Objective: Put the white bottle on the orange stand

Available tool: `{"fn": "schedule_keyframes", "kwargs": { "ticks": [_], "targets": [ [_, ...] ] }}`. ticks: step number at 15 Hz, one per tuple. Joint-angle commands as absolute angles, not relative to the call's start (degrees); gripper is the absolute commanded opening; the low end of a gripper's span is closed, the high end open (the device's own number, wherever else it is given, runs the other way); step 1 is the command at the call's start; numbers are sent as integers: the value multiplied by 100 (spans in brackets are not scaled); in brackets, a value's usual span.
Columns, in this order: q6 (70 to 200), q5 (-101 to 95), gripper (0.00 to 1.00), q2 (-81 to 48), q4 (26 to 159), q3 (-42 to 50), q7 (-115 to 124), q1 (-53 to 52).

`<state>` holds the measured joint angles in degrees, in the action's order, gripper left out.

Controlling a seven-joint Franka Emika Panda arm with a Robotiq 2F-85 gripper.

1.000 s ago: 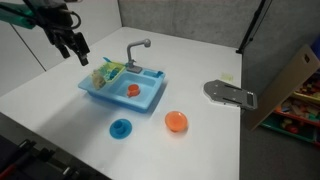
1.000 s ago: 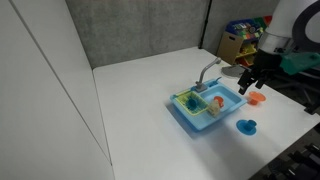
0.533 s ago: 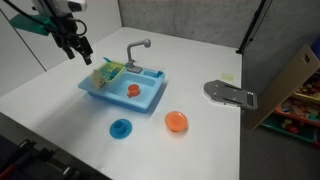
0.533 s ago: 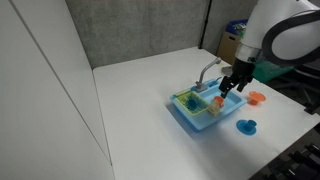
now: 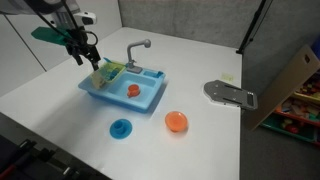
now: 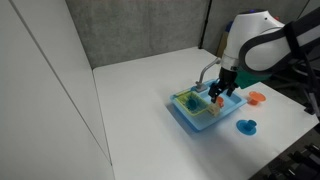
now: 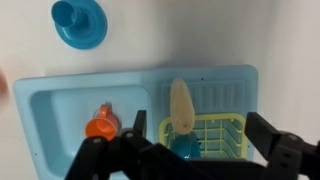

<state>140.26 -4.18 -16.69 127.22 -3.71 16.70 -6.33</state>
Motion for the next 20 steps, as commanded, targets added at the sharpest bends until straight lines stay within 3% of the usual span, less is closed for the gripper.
{"fn": "schedule_keyframes", "kwargs": {
  "ticks": [1,11,12,13,15,20],
  "targets": [
    [14009,-510,100,-2015,12371,-236,1741,-757],
    [13974,-501,100,-2583,11949,-61,1760,-924],
    [13966,-508,95,-2623,11915,-46,1764,-937],
    [13946,-501,75,-2655,11883,-38,1760,-943],
    [13922,-497,68,-2691,11839,-15,1767,-955],
    [13875,-502,29,-2579,11875,19,1736,-962]
  ]
}}
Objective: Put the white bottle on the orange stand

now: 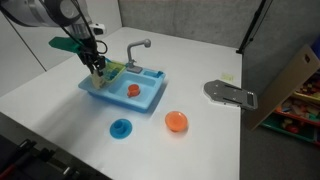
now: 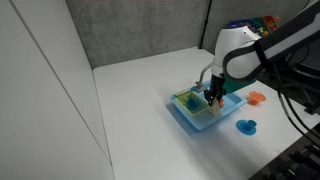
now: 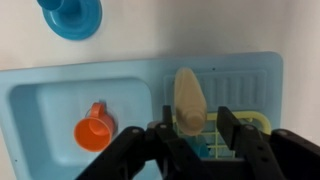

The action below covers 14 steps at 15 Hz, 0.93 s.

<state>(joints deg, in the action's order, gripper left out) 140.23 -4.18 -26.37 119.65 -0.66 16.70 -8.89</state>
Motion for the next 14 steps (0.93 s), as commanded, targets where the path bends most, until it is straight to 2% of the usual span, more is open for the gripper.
{"fn": "schedule_keyframes", "kwargs": {
  "ticks": [1,3,4,14],
  "targets": [
    [13856,-496,20,-2546,11894,22,1728,-956],
    [13821,-492,6,-2496,11917,31,1719,-944],
    [13810,-491,10,-2463,11932,40,1721,-938],
    [12856,-479,10,-1517,12057,203,1628,-583]
  ]
}}
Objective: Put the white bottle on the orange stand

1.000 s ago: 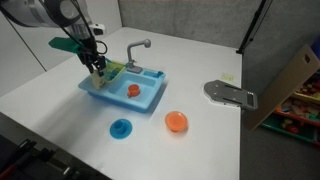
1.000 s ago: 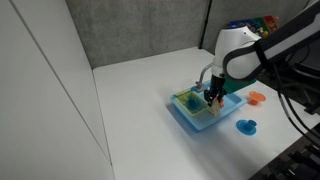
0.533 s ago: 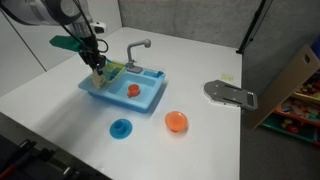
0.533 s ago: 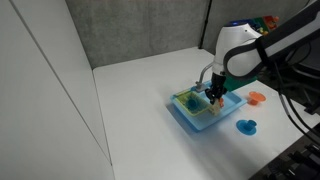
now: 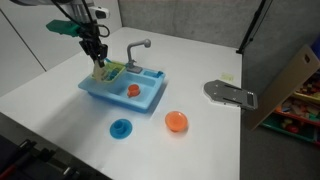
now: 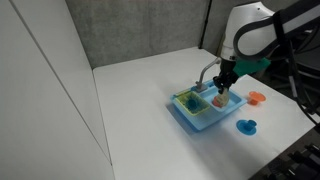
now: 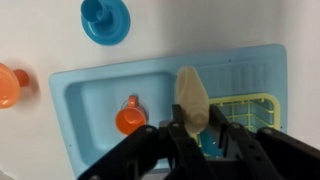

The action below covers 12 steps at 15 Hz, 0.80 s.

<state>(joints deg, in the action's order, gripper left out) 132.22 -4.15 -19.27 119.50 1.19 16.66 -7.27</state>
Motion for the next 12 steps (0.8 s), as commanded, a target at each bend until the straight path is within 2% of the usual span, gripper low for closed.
{"fn": "schedule_keyframes", "kwargs": {
  "ticks": [1,12],
  "targets": [
    [12718,-520,10,-1415,12060,265,1644,-520],
    [12378,-451,10,-1060,11971,859,1303,489]
  ]
}}
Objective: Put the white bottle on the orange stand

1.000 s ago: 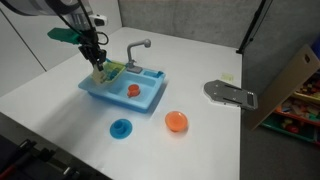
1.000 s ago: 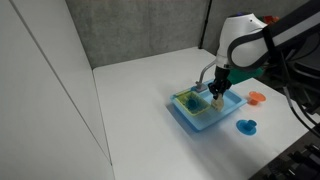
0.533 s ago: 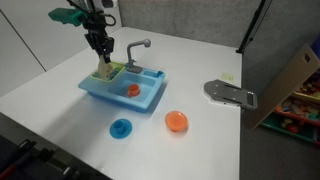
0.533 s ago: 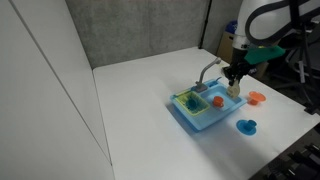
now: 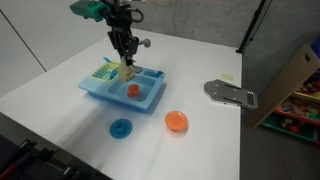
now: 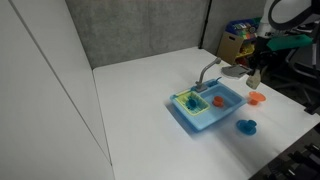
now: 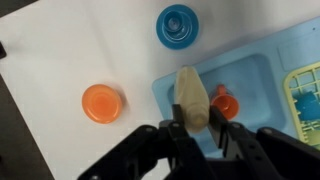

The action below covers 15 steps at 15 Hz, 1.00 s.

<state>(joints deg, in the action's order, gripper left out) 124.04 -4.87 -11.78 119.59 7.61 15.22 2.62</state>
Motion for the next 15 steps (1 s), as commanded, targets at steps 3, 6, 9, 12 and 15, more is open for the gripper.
{"fn": "schedule_keyframes", "kwargs": {
  "ticks": [3,6,9,12,15],
  "targets": [
    [12508,-348,10,-1169,11900,1002,1093,776],
    [12673,-320,9,-1327,11801,1118,968,996],
    [12880,-294,9,-1542,11689,1198,936,1140],
    [12935,-409,8,-1474,11852,1241,1087,1113],
    [12943,-403,31,-1540,11840,1256,1087,1119]
  ]
}}
